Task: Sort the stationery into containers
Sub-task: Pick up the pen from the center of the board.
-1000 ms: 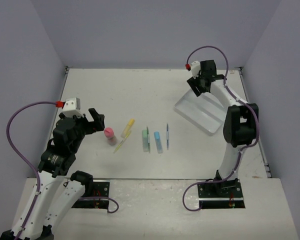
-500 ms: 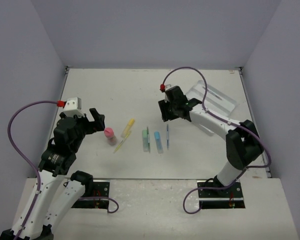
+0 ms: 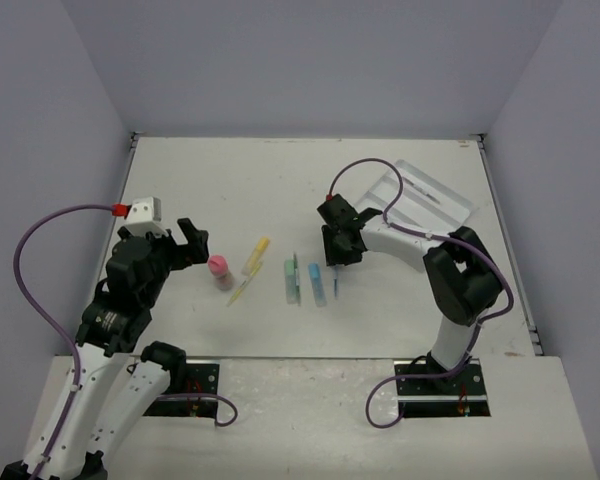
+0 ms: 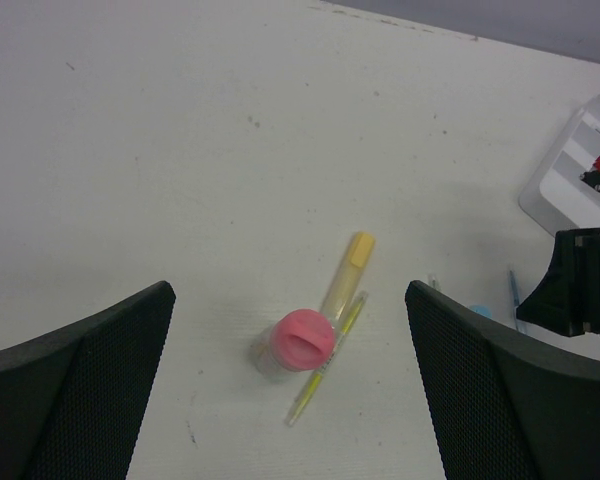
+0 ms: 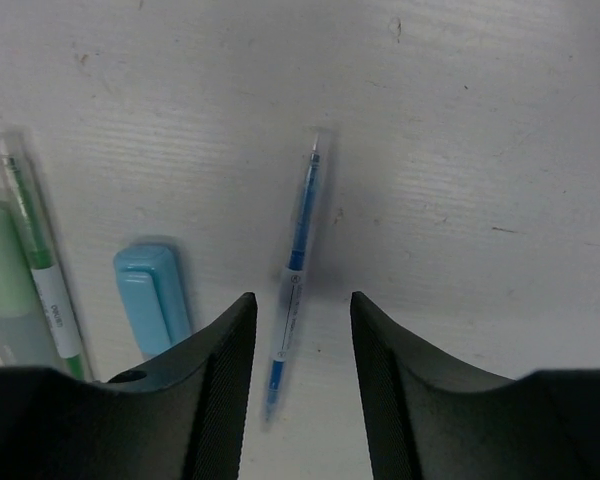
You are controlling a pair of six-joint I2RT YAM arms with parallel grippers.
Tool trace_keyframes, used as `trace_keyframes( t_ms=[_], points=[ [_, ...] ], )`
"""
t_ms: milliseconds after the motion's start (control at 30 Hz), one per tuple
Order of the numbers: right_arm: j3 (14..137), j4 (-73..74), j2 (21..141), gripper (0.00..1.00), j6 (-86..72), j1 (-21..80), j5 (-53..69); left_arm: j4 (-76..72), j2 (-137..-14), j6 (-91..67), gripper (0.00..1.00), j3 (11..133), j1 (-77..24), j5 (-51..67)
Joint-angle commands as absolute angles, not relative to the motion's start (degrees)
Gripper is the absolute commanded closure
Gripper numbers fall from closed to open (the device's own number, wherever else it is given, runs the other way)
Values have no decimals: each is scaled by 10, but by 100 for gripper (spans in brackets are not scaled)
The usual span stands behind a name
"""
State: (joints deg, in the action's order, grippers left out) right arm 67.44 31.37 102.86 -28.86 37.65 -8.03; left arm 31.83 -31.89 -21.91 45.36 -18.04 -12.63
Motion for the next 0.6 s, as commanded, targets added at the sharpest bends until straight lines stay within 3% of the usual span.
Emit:
trace_keyframes(
  t_ms=[0, 100, 233, 267, 400, 567],
  points=[
    [692, 323, 1055, 58, -310, 381, -87, 298, -304, -211, 0, 452, -183, -141],
    [697, 330, 1075, 67, -307, 381, -84, 298, -302, -212, 0, 451, -185, -141],
    [707, 337, 1102, 97, -293, 381, -49, 301, -302, -213, 0, 452, -187, -152],
    [709, 336, 1102, 100, -288, 381, -40, 303, -304, -215, 0, 453, -187, -157],
    [729, 340, 1051, 100, -251, 380, -60, 304, -306, -217, 0, 454, -188, -156],
    [776, 336, 961, 100, 6, 319, -170, 306, -303, -219, 0, 453, -190, -161]
  ],
)
